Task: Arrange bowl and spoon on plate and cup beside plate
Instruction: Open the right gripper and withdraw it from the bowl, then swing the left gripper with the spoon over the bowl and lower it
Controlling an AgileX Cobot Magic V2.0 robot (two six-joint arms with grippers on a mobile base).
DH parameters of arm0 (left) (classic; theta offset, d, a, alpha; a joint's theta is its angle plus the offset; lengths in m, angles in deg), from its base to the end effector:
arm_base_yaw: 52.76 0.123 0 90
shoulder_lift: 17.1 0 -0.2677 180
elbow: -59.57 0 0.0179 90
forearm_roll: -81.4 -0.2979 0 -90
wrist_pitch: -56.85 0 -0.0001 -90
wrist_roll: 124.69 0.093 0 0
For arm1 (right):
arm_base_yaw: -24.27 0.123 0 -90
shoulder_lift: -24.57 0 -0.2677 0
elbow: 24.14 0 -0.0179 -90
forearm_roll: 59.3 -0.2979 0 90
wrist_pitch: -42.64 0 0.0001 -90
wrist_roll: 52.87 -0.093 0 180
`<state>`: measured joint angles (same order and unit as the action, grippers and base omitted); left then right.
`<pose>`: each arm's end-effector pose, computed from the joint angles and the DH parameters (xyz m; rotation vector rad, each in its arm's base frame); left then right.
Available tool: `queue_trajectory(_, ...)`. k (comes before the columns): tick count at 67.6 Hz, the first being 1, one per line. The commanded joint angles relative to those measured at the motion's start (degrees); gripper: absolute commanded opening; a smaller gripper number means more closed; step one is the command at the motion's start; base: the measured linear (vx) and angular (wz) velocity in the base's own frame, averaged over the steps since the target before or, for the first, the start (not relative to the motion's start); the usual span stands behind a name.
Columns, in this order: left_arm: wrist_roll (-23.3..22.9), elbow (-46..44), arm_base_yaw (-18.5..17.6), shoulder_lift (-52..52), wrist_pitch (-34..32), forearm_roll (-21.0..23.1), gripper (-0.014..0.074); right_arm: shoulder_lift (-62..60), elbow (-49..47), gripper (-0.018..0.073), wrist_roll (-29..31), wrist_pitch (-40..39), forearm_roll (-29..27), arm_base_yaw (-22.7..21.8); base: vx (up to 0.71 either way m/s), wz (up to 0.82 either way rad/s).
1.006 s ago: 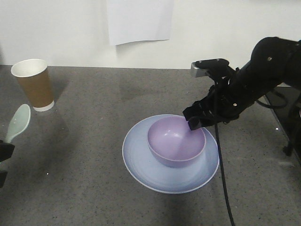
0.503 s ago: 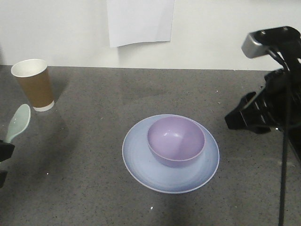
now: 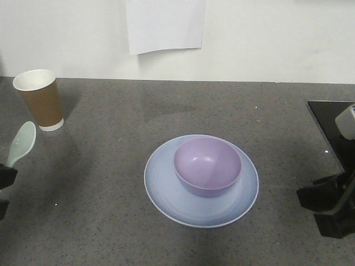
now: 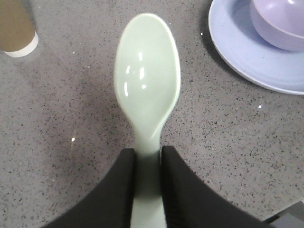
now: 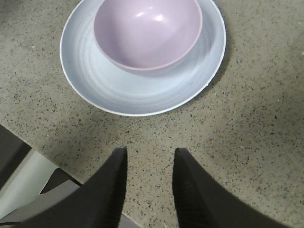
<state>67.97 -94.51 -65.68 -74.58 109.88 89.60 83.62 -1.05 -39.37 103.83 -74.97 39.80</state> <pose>0.2061 -0.0582 0.3341 0.4792 2.3280 -0.1792 0.1965 0.0775 0.3394 -0.5594 2.4219 0.3687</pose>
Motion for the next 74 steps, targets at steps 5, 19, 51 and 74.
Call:
queue_trajectory(5, 2.4, -1.5, -0.3, 0.2, -6.9, 3.0, 0.0101, -1.9, -1.1, 0.0232, 0.1, -2.1, -1.1, 0.1, 0.00, 0.00)
queue_trajectory(19, 15.0, -1.7, -0.3, -4.1, -7.1, 14.2, 0.0104, -2.2, -1.1, 0.0232, 0.1, -1.1, -1.3, 0.1, 0.00, 0.00)
queue_trajectory(51, 26.7, -17.6, -9.3, -24.8, -6.5, 20.5, 0.0120, -2.2, -1.1, 0.0232, 0.1, -1.1, -1.4, 0.1, 0.00, 0.00)
queue_trajectory(74, 28.6, -32.2, -22.2, -40.2, -6.4, 5.7, 0.0128, -2.2, -1.1, 0.0232, 0.1, -1.2, -1.4, 0.1, 0.00, 0.00)
